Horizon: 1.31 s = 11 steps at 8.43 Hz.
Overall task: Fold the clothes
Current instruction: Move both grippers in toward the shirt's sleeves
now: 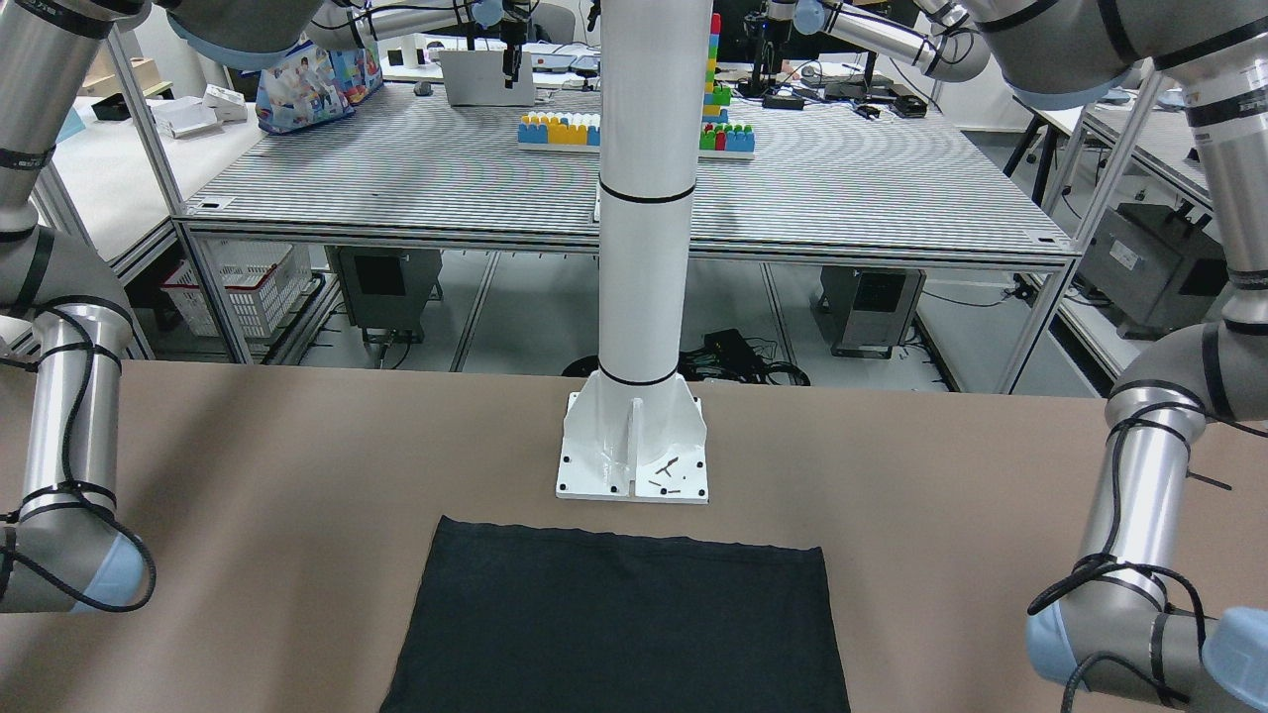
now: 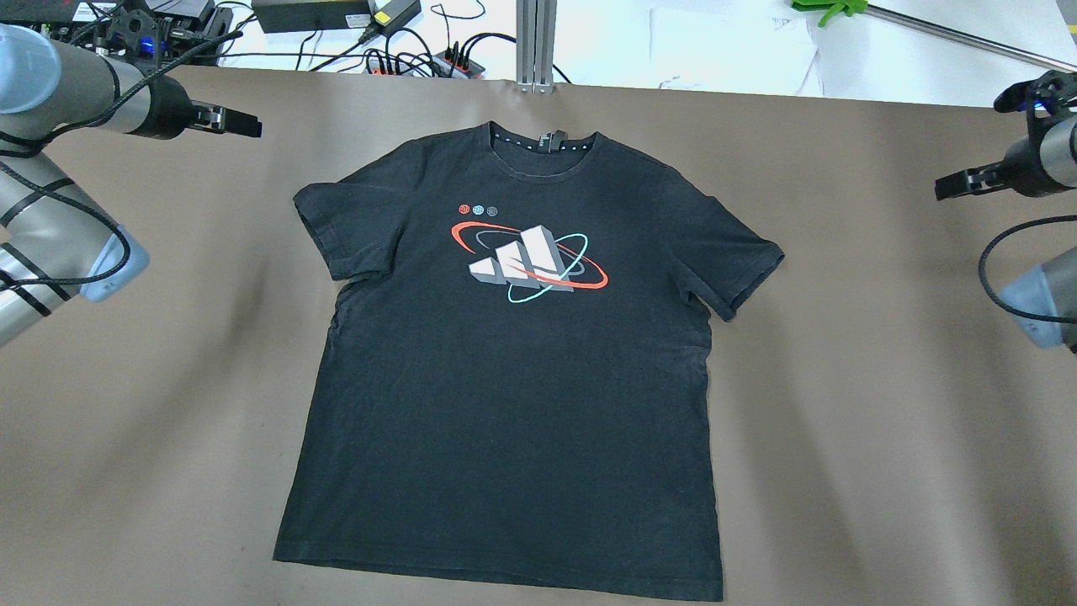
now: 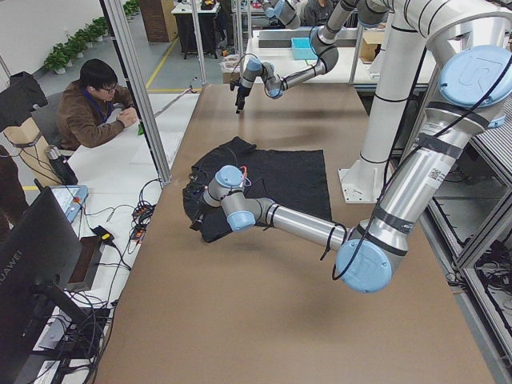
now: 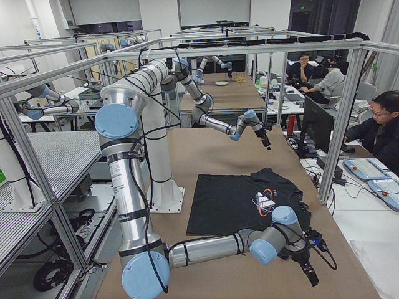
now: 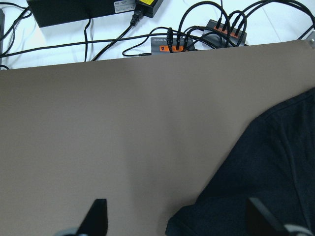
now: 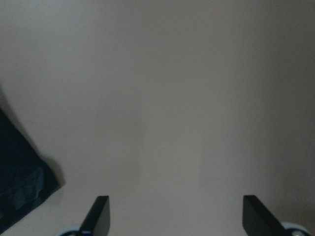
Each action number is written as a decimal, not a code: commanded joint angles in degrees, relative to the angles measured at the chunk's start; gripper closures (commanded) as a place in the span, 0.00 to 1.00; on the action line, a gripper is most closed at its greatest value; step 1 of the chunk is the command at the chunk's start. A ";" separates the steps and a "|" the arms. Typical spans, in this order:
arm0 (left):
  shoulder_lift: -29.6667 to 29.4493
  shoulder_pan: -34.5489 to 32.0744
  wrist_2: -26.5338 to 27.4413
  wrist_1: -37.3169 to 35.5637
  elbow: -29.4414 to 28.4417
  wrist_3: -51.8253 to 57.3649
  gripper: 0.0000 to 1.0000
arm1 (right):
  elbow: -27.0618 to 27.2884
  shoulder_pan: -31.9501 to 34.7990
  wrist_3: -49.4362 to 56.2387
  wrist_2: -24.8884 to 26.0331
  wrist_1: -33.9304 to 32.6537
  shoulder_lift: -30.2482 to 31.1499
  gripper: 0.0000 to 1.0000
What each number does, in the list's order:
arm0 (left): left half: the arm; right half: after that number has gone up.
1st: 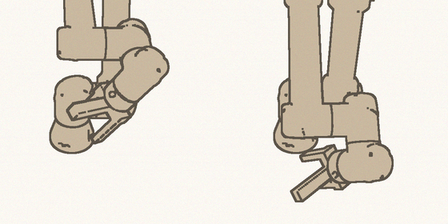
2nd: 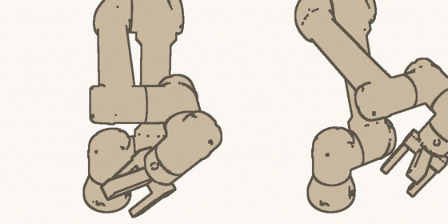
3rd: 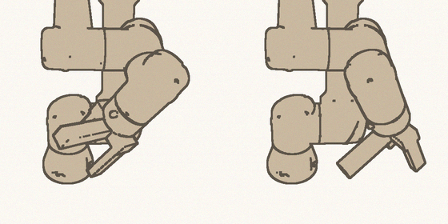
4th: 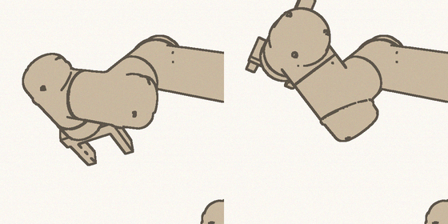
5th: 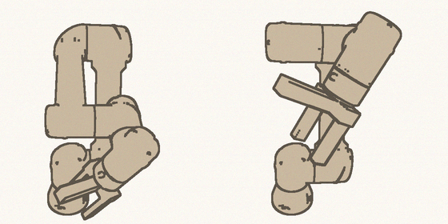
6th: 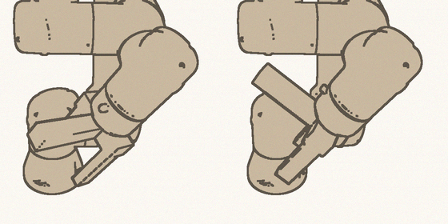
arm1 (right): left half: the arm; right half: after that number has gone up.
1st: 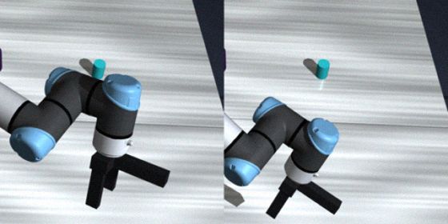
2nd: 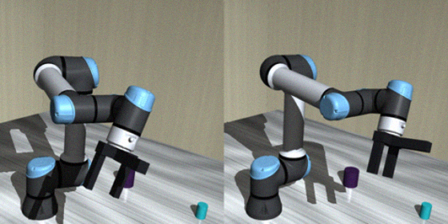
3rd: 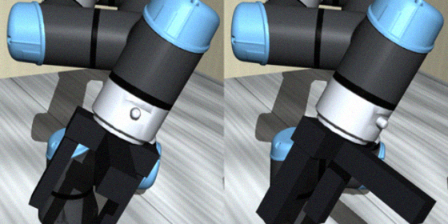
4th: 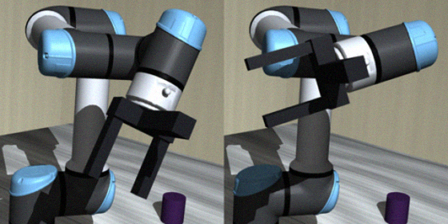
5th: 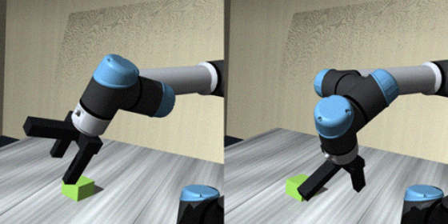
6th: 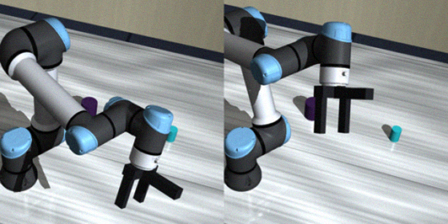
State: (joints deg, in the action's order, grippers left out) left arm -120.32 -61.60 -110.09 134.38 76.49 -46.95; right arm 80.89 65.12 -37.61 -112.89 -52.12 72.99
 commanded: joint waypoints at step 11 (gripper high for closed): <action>-1.14 3.51 4.71 0.09 -1.42 -2.45 0.00 | -8.55 -13.35 -12.66 9.88 4.75 -7.96 0.06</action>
State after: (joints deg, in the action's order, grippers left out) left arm -121.38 -58.14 -105.38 134.39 75.59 -49.41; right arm 72.92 52.40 -50.27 -103.25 -47.53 65.15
